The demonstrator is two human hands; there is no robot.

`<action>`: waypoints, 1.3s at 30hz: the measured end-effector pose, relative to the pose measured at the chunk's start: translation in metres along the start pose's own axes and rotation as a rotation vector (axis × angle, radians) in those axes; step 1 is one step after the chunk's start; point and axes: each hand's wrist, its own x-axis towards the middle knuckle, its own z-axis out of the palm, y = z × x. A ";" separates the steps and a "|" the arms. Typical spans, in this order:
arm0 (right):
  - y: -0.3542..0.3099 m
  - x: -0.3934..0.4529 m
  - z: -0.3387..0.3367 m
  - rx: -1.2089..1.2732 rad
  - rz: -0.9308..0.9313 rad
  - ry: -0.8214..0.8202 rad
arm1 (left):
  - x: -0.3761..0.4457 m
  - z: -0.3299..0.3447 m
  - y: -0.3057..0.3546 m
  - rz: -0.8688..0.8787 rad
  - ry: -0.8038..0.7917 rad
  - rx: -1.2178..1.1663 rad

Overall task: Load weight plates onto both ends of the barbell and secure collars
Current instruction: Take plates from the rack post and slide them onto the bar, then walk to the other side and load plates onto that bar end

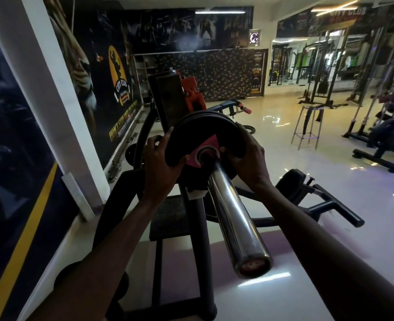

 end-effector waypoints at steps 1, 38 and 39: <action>-0.001 -0.002 -0.002 -0.006 0.029 -0.012 | -0.004 -0.003 0.002 -0.006 -0.003 -0.012; 0.016 -0.485 -0.274 -0.634 0.741 -0.207 | -0.409 0.098 0.198 -0.065 -1.030 -0.072; 0.030 -0.488 -0.287 -0.654 0.763 -0.197 | -0.412 0.116 0.210 -0.049 -1.038 -0.067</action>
